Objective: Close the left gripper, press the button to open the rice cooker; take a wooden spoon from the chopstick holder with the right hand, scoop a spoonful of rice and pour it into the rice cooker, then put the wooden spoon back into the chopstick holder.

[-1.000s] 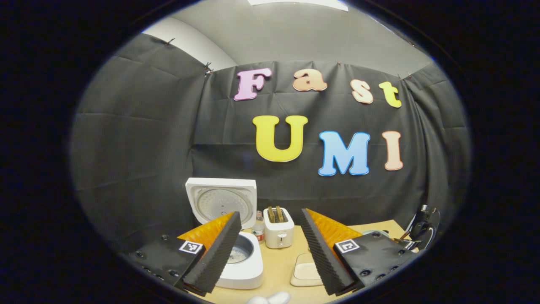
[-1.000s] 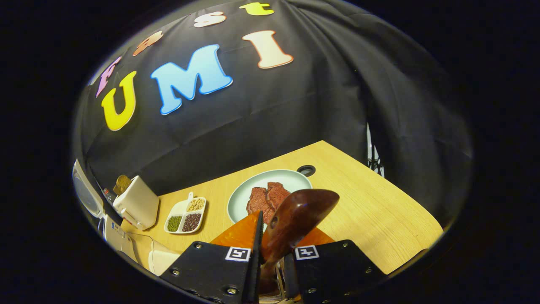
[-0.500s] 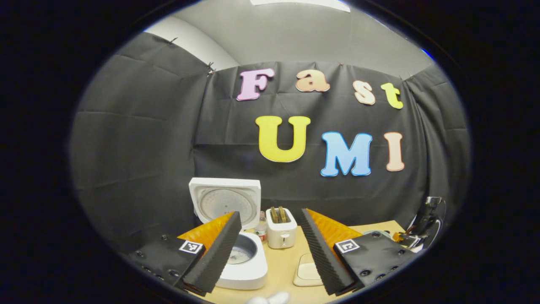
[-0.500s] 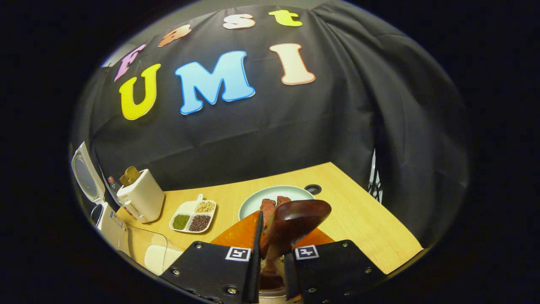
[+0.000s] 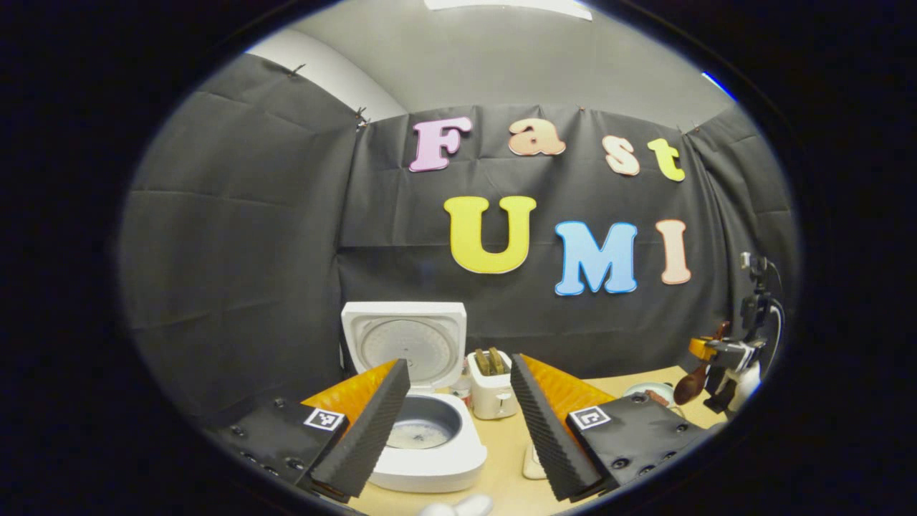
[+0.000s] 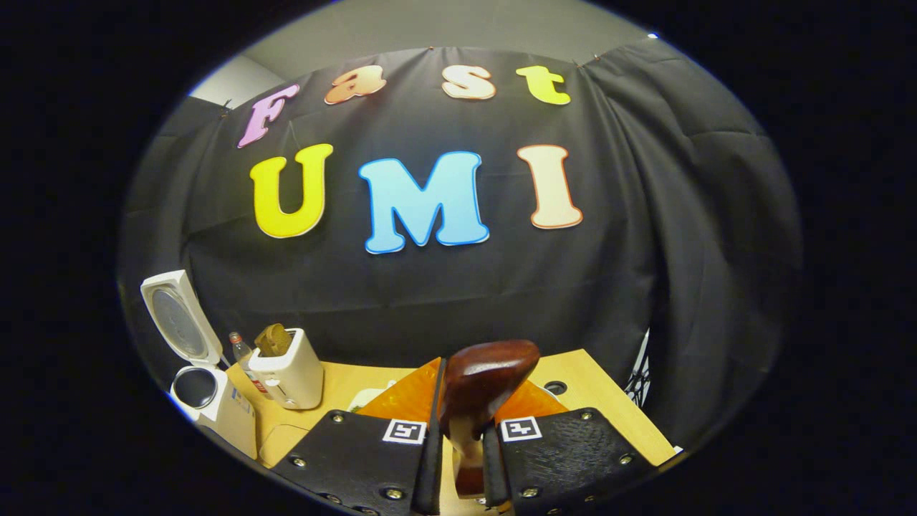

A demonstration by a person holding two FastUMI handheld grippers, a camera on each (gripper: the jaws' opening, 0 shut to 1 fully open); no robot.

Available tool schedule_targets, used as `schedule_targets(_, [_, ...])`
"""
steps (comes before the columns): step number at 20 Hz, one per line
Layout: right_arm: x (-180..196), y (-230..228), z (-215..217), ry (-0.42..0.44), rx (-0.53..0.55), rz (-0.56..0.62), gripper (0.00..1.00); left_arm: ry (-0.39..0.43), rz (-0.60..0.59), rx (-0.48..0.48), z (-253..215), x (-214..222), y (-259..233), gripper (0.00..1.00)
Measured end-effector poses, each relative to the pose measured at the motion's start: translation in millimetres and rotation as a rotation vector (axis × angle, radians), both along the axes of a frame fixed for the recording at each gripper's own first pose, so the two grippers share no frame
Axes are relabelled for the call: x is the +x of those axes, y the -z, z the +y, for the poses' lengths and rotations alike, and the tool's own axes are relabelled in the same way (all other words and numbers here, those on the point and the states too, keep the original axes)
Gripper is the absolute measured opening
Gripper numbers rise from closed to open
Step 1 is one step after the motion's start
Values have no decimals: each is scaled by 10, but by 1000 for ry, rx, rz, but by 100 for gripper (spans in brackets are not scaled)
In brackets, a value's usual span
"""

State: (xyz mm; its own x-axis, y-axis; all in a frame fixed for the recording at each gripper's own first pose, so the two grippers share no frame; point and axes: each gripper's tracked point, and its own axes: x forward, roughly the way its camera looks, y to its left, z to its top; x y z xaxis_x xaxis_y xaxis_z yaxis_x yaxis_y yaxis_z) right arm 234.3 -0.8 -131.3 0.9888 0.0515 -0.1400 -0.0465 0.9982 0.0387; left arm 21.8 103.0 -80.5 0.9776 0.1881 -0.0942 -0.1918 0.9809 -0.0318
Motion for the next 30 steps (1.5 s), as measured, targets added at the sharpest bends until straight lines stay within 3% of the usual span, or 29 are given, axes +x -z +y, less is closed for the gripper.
schedule_targets(4, [-144,53,691,-74,8,13,23,-17,8,-9,302,-61,82,96])
schedule_targets(8, [-153,375,1266,-133,-8,51,24,-17,10,2,467,-122,151,100])
schedule_targets(10, [-96,626,1458,-147,-27,77,24,-17,19,-3,538,-88,195,96])
schedule_targets(18, [162,1576,1547,-106,-297,177,24,-45,58,28,855,-51,377,96])
schedule_targets(23, [144,1815,1663,-130,-478,174,24,-51,78,26,920,-20,490,96])
schedule_targets(30, [59,1987,1979,-204,-407,226,24,-70,95,25,995,-25,558,96])
